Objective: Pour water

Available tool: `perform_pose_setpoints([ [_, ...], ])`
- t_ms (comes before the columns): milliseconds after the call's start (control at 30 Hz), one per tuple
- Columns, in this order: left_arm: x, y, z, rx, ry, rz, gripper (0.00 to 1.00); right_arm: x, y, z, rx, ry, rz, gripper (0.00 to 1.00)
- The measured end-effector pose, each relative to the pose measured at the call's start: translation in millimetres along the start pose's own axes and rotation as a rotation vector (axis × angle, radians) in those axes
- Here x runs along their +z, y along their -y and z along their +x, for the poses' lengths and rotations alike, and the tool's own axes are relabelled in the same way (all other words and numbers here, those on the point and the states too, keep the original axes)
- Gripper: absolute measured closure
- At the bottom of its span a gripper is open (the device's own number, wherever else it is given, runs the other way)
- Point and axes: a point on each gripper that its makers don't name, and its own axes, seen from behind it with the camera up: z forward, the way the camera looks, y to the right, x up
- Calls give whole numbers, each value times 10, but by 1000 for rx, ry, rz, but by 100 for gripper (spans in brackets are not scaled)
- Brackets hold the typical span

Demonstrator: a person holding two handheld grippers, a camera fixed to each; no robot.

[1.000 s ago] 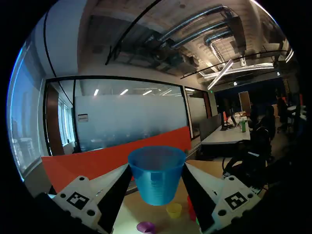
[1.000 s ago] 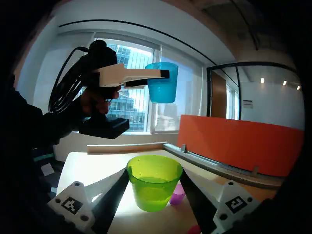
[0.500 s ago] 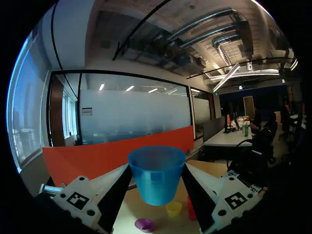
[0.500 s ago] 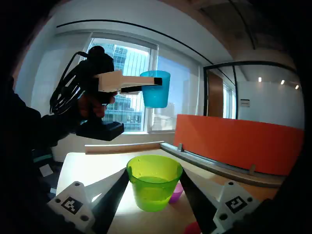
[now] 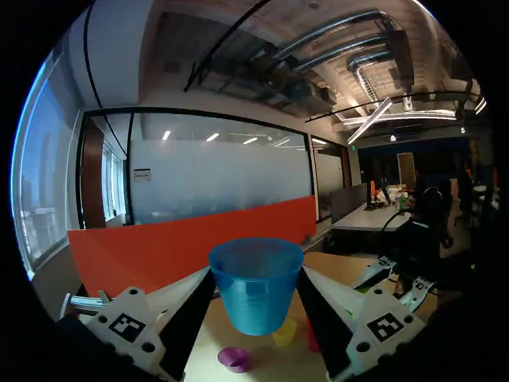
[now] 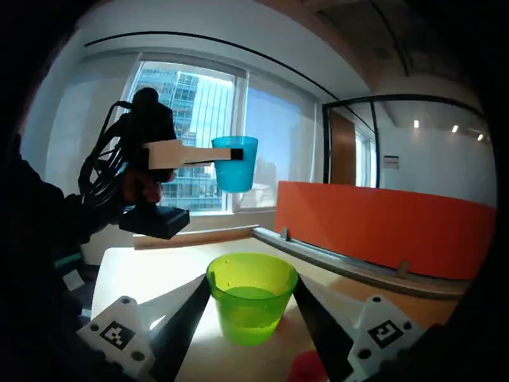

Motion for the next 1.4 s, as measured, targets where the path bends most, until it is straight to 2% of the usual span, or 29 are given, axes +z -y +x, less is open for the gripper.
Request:
perform_pose_setpoints([
  [300, -47, -128, -315, 28, 26, -35, 16, -112, -131, -41, 18, 13, -24, 9],
  [967, -144, -166, -1048, 9, 144, -50, 16, -90, -150, -284, 41, 70, -3, 8],
  [1400, -167, -232, -1541, 22, 249, -78, 15, -100, -160, -569, 12, 148, 22, 8],
])
